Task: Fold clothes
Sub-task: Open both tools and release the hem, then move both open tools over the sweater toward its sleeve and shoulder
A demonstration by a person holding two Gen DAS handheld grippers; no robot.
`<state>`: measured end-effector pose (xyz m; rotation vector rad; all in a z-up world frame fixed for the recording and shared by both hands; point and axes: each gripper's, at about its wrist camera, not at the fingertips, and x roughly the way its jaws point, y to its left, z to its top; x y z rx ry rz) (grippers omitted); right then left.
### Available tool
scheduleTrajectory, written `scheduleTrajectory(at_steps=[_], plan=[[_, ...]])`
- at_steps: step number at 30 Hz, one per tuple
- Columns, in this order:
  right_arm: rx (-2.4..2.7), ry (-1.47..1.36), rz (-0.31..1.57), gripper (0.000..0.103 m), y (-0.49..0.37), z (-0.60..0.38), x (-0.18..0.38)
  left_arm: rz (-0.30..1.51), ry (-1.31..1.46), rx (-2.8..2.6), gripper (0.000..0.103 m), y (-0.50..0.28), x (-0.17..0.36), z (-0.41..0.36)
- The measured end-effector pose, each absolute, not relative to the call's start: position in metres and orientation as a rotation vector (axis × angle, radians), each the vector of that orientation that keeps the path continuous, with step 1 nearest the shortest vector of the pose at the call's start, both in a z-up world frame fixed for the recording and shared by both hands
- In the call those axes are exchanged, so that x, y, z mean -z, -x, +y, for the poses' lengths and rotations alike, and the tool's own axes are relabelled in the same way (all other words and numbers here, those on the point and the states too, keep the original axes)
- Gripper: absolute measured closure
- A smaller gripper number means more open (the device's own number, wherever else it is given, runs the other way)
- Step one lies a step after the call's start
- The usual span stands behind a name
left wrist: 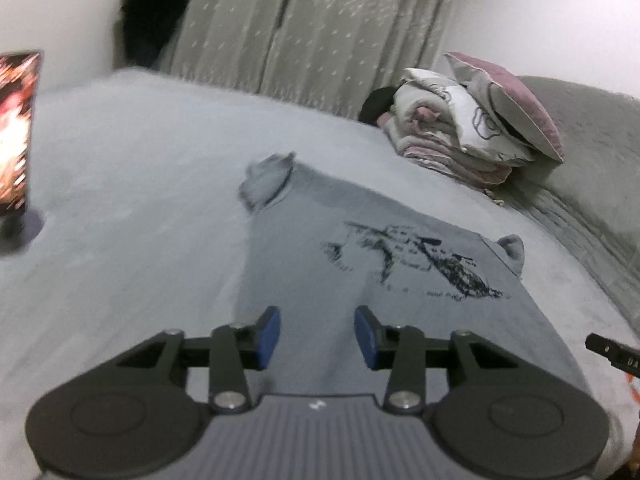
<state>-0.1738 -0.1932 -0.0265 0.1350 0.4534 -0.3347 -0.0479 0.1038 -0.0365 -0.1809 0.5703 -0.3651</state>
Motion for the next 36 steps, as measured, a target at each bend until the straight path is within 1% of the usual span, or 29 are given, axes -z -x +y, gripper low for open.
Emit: scheduleTrajectory(at_steps=[1,2,5,9,11,14,18,19,20,21,27,30,33,36], plan=[[0.335,-0.124,0.449,0.044,0.167,-0.188,0.027,0.564,0.172,0.379,0.076,0.044,0.038,0.096],[0.337,-0.122,0.453,0.044,0.161,-0.184,0.029,0.567,0.171,0.401,0.079,0.039,0.040,0.089],[0.351,-0.156,0.478,0.044,0.142,-0.178,0.038,0.573,0.180,0.506,0.086,0.034,0.043,0.068],[0.386,-0.242,0.497,0.044,0.128,-0.178,0.042,0.599,0.118,0.554,0.088,0.031,0.058,0.038],[0.404,-0.283,0.514,0.044,0.124,-0.179,0.046,0.617,0.116,0.521,0.088,0.027,0.067,0.035],[0.423,-0.316,0.550,0.044,0.121,-0.179,0.054,0.634,0.155,0.446,0.088,0.019,0.074,0.045],[0.467,-0.266,0.607,0.044,0.117,-0.180,0.062,0.639,0.209,0.346,0.088,0.012,0.078,0.069],[0.480,-0.237,0.614,0.044,0.118,-0.180,0.063,0.642,0.223,0.325,0.091,0.010,0.080,0.077],[0.492,-0.211,0.619,0.044,0.118,-0.181,0.065,0.644,0.235,0.305,0.099,0.009,0.080,0.084],[0.501,-0.192,0.626,0.044,0.118,-0.183,0.067,0.641,0.240,0.274,0.100,0.008,0.080,0.092],[0.507,-0.188,0.620,0.043,0.132,-0.202,0.069,0.625,0.292,0.125,0.100,0.011,0.076,0.143],[0.515,-0.193,0.608,0.043,0.132,-0.203,0.066,0.596,0.341,0.090,0.098,0.017,0.068,0.155],[0.519,-0.211,0.583,0.042,0.133,-0.200,0.058,0.547,0.389,0.123,0.098,0.025,0.061,0.156],[0.494,-0.221,0.550,0.042,0.132,-0.187,0.052,0.549,0.393,0.186,0.098,0.025,0.061,0.137]])
